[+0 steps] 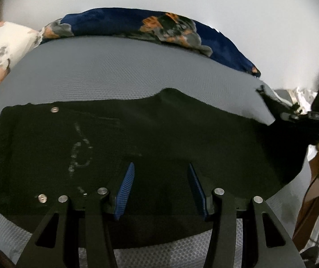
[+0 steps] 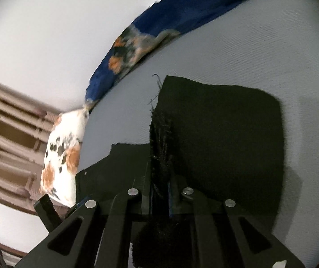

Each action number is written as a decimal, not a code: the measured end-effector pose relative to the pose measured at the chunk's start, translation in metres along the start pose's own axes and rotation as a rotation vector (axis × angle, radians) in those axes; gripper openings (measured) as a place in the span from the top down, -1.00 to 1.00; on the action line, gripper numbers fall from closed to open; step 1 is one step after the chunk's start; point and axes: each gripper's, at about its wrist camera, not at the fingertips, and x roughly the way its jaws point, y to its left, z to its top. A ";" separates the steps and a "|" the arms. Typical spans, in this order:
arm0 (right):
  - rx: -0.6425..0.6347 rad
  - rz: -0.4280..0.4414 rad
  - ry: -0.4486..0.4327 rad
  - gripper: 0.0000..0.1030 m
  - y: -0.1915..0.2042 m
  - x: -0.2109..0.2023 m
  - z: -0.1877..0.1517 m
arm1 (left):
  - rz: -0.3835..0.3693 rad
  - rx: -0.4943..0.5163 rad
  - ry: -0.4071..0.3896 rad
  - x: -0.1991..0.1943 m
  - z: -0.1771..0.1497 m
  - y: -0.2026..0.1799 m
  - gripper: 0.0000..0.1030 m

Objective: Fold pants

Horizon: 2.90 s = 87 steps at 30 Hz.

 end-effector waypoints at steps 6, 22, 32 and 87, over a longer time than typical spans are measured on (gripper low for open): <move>-0.074 -0.011 0.094 0.82 0.037 0.062 -0.016 | -0.011 -0.028 -0.028 -0.015 0.000 0.018 0.01; -0.349 -0.098 0.270 0.62 0.098 0.140 -0.072 | -0.075 -0.060 -0.038 -0.019 0.003 0.029 0.01; -0.304 -0.091 0.200 0.22 0.096 0.099 -0.084 | -0.173 -0.050 0.013 -0.005 0.010 0.015 0.01; -0.177 -0.372 -0.024 0.02 0.033 0.027 -0.081 | -0.323 -0.178 0.367 0.069 -0.007 -0.028 0.85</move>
